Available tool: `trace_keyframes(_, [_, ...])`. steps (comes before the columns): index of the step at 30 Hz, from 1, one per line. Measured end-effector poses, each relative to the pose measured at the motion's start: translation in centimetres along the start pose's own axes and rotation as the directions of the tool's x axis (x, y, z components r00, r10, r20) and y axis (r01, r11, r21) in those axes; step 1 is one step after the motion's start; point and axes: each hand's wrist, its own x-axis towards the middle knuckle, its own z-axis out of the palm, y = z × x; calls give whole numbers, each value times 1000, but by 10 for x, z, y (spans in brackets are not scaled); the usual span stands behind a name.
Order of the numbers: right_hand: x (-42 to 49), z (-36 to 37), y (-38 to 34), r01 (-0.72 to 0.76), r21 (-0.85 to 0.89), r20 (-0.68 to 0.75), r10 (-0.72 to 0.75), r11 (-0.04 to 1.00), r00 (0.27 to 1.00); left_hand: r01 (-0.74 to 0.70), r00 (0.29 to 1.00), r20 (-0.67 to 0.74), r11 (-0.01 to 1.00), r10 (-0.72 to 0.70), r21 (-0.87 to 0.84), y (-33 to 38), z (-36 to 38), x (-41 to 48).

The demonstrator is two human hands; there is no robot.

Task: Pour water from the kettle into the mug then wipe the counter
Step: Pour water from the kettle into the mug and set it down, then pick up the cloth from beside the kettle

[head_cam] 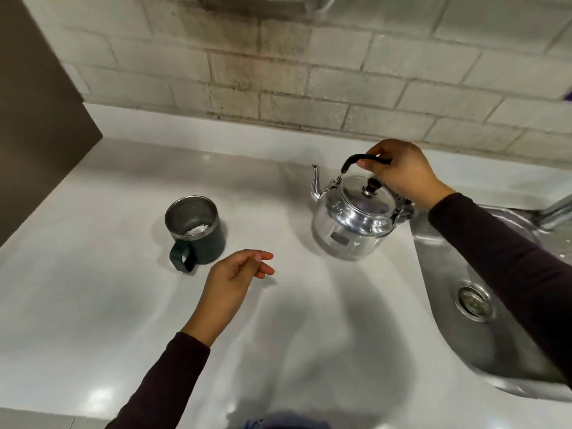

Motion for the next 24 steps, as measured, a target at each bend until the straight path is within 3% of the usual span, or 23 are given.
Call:
trace_keyframes(7, [66,21,41,-14,98,-35,17,995,999,12,1000,18,1000,-12,26,2,26,18])
trace_keyframes(13, [101,37,54,11,112,44,-16,994,999,9,1000,-2,999,-9,51,0,34,25])
trace_keyframes(19, [82,60,57,23,145,-17,-21,989,1000,40,999,-18,998,-39,52,-4,36,24])
trace_keyframes(22, [56,75,59,69,3,-73,-68,998,995,60,998,-9,997,-60,44,-6,40,21])
trace_keyframes(24, [36,89,64,110,-1,-49,-110,994,993,63,998,5,997,-63,43,-6,43,19])
